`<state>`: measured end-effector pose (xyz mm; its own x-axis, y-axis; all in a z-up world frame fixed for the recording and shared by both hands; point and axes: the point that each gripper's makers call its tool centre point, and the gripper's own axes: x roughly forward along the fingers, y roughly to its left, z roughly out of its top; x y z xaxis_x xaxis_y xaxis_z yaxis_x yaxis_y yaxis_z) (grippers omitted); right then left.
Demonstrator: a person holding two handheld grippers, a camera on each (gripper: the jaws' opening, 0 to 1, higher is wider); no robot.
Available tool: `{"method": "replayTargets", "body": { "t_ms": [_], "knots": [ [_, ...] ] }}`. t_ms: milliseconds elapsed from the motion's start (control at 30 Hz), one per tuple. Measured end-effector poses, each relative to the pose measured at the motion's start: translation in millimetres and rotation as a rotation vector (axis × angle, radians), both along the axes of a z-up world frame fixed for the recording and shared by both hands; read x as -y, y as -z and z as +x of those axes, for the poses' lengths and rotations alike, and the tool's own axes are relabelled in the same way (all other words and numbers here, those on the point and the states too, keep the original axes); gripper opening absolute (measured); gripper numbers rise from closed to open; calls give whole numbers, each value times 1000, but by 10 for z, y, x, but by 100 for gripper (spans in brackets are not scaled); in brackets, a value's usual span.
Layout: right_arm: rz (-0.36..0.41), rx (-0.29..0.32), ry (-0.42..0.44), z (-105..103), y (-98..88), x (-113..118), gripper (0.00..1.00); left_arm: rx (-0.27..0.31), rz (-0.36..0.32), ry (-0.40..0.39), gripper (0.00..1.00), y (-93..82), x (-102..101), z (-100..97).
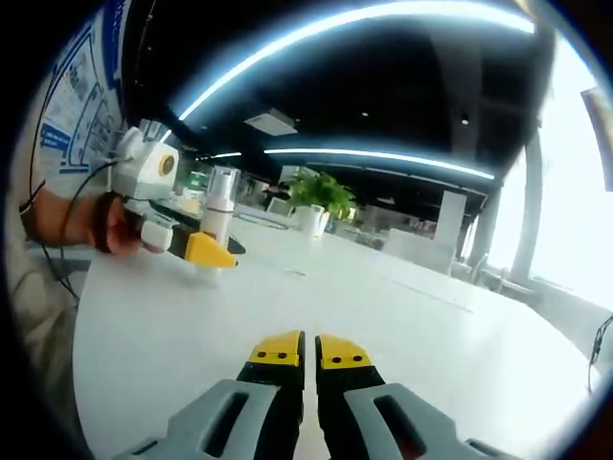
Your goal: Clamp pump bottle remove cover press pump head put on cover
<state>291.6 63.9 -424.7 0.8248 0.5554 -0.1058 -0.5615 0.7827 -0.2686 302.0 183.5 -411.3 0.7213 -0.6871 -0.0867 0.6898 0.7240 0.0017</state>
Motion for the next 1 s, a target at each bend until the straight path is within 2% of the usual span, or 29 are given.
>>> {"method": "replayTargets", "body": {
  "t_ms": [167, 567, 833, 1000],
  "knots": [
    [-1, -1, 2, 1, 2, 0, 0, 9, 22, 13, 14, 22, 10, -62],
    [14, -7, 18, 17, -1, 34, 0, 17, 38, 46, 14, 42, 74, -24],
    [12, -8, 8, 10, -1, 17, 0, -10, -11, 43, 14, 39, 27, 16],
    [7, -9, 8, 10, 5, 14, 0, -32, -41, 43, 15, 29, 62, -34]
  ]
}}
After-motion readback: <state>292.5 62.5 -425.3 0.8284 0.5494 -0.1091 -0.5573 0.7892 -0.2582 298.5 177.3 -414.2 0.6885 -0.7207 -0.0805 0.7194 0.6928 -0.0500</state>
